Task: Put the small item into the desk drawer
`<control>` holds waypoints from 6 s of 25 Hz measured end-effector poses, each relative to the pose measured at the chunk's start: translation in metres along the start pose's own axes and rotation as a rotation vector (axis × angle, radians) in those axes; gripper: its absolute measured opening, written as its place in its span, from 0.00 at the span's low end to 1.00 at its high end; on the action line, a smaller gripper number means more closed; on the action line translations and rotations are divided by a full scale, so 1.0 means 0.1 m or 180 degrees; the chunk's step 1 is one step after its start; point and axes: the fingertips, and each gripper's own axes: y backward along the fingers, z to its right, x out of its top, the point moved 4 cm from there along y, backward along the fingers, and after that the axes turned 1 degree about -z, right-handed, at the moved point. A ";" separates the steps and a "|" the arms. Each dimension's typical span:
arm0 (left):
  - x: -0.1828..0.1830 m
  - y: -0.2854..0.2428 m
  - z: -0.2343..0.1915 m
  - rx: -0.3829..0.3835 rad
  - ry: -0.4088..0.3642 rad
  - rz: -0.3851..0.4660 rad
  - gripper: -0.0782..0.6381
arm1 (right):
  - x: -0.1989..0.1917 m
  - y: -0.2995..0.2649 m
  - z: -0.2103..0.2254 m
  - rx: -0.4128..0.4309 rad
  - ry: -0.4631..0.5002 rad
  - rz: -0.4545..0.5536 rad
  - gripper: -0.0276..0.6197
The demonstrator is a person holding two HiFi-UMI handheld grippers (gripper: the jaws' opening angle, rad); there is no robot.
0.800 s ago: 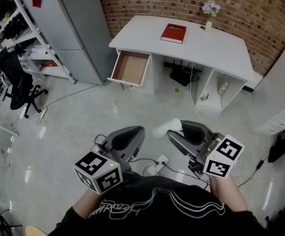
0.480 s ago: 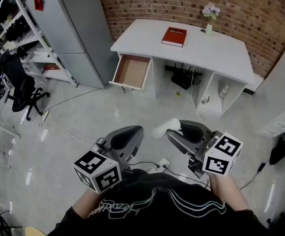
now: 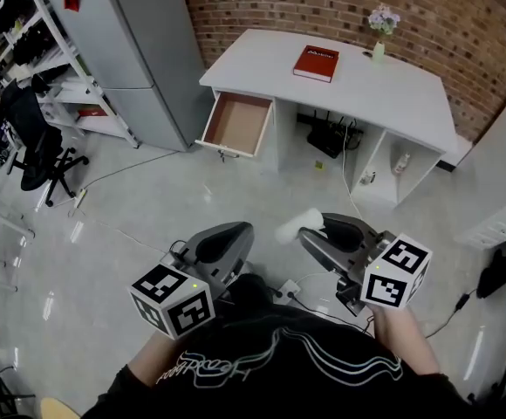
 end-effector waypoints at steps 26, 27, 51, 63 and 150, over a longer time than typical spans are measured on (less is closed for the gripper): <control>0.42 -1.63 -2.98 0.0057 0.0563 -0.0267 0.14 | 0.43 -2.40 2.30 -0.0136 -0.0408 -0.0449 0.25; 0.46 -1.72 -3.19 0.0083 0.0600 -0.0301 0.14 | 0.48 -2.56 2.45 -0.0143 -0.0442 -0.0476 0.25; 0.22 -2.98 -6.17 0.0541 0.1300 -0.0542 0.14 | 0.34 -5.33 4.79 -0.0219 -0.0811 -0.1281 0.25; -0.27 -3.19 -6.87 0.0864 0.1337 -0.0583 0.14 | -0.36 -6.18 5.65 -0.0551 -0.0908 -0.1611 0.25; 2.25 -2.75 -4.52 -0.0271 0.0273 -0.0002 0.14 | 2.12 -4.17 3.55 0.0480 0.0275 -0.0176 0.13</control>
